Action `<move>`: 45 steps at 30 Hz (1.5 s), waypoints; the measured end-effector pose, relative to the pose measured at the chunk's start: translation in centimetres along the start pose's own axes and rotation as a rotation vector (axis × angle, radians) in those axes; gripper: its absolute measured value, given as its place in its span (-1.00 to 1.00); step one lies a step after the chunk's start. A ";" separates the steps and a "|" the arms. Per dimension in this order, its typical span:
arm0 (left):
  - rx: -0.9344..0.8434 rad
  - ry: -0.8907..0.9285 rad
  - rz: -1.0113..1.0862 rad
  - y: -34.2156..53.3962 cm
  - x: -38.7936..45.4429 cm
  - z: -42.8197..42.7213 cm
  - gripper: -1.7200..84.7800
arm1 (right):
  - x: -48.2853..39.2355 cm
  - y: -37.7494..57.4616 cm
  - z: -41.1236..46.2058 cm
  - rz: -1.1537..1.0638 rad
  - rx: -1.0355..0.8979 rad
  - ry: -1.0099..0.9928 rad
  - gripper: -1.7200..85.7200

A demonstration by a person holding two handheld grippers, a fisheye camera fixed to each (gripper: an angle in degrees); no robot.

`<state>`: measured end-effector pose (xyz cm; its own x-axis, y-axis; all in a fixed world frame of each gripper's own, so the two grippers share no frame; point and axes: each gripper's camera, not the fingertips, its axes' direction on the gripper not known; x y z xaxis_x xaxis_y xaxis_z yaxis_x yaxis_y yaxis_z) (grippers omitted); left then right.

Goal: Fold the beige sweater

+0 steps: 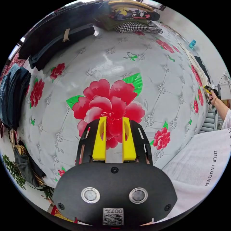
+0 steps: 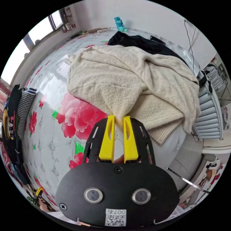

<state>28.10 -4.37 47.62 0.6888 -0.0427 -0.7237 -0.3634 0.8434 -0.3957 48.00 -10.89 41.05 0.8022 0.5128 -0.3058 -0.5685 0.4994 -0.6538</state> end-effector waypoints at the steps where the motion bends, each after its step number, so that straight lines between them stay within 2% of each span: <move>1: -0.001 0.007 -0.005 -0.2 -0.5 0.0 -0.73 | -0.9 0.3 -0.1 -0.021 -0.003 -0.034 -0.88; 6: -0.031 -0.004 0.001 -1.6 -1.1 -0.3 -0.74 | -8.1 4.6 -1.5 -0.290 -0.070 -0.259 -0.92; 9: 0.003 -0.006 -0.041 -1.3 -1.8 -1.0 -0.82 | -15.9 11.6 -3.6 -0.600 -0.168 -0.485 -0.93; 11: 0.054 0.206 -0.139 -0.5 -3.5 -1.9 -0.95 | -22.6 18.7 -5.3 -0.874 -0.290 -0.664 -0.92; 14: 0.220 0.389 -0.274 1.9 -5.6 -4.6 -0.98 | -28.4 26.1 -6.4 -1.070 -0.483 -0.869 -0.89; 17: 0.259 0.310 -0.234 3.5 -6.7 -8.3 -0.98 | -29.1 26.8 -8.2 -1.149 -0.446 -0.889 -0.85; 19: 0.266 0.232 -0.199 4.8 -7.7 -10.4 -0.98 | -26.5 23.4 -9.3 -1.075 -0.281 -0.796 -0.83; 21: 0.259 0.186 -0.197 6.1 -9.1 -11.8 -0.98 | -21.7 18.3 -9.6 -0.852 -0.116 -0.680 -0.81; 23: 0.250 0.194 -0.241 7.9 -11.3 -12.7 -0.98 | -12.5 11.8 -8.8 -0.417 -0.008 -0.518 -0.79; 24: 0.251 0.209 -0.257 8.3 -11.9 -12.8 -0.98 | -10.0 10.8 -8.5 -0.315 0.007 -0.490 -0.78; 26: 0.266 0.310 -0.306 9.2 -13.6 -12.6 -0.98 | -2.2 8.6 -6.8 -0.042 -0.002 -0.555 -0.77; 29: 0.294 0.445 -0.324 8.5 -14.6 -12.4 -0.98 | 1.6 8.1 -4.5 0.110 -0.036 -0.724 -0.75; 31: 0.304 0.489 -0.312 7.1 -14.7 -13.2 -0.98 | 3.5 8.4 -4.9 0.214 0.027 -0.857 -0.74; 33: 0.335 0.483 -0.264 5.9 -14.2 -14.9 -0.98 | 5.2 9.0 -6.4 0.254 0.140 -0.901 -0.73; 34: 0.342 0.466 -0.229 5.2 -13.8 -15.8 -0.98 | 5.8 8.9 -7.0 0.245 0.152 -0.831 -0.73; 35: 0.340 0.451 -0.196 4.5 -13.6 -16.5 -0.97 | 6.2 8.4 -6.8 0.230 0.126 -0.730 -0.73; 37: 0.331 0.445 -0.164 3.7 -13.5 -16.8 -0.96 | 6.9 7.5 -4.8 0.250 0.031 -0.663 -0.73; 39: 0.318 0.465 -0.156 3.1 -13.9 -16.9 -0.93 | 7.4 6.5 -1.4 0.291 -0.078 -0.770 -0.75; 40: 0.311 0.487 -0.163 2.6 -14.3 -16.9 -0.90 | 7.3 6.0 0.3 0.316 -0.126 -0.892 -0.78; 41: 0.314 0.508 -0.170 2.3 -14.6 -17.2 -0.87 | 6.7 5.6 0.6 0.299 -0.105 -0.992 -0.81; 42: 0.321 0.516 -0.172 2.2 -14.8 -17.5 -0.87 | 6.3 5.5 0.3 0.283 -0.076 -0.994 -0.83; 45: 0.366 0.508 -0.162 2.1 -15.4 -19.7 -0.85 | 1.4 4.9 -4.6 -0.028 0.066 -0.984 -0.90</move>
<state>4.34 -12.52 46.80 0.3019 -0.3578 -0.8837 0.0194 0.9290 -0.3695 47.19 -10.92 34.20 0.3223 0.8377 0.4408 -0.5847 0.5424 -0.6033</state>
